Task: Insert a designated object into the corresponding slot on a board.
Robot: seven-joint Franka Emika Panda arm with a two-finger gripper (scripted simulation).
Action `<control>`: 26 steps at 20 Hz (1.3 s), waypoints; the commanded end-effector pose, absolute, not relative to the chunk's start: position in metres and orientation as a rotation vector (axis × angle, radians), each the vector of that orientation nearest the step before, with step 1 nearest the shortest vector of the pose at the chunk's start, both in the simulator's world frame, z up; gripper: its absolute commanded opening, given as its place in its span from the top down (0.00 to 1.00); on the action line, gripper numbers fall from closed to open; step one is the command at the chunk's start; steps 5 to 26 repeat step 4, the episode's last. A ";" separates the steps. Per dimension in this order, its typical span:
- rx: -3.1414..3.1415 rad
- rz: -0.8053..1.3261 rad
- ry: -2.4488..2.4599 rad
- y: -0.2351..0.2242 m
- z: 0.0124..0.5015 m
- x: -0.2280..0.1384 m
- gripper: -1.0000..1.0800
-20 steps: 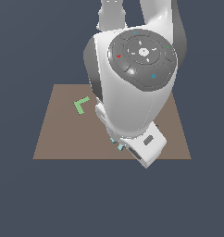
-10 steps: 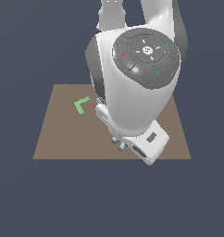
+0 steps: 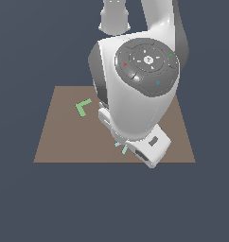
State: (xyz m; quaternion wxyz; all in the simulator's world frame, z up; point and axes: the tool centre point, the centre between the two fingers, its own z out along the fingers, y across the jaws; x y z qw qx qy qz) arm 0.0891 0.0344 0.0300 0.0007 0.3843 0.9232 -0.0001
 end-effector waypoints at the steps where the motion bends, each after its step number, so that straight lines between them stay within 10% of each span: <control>1: 1.207 0.000 2.899 0.034 0.030 0.089 0.04; 26: 1.207 0.000 2.899 0.034 0.030 0.089 0.04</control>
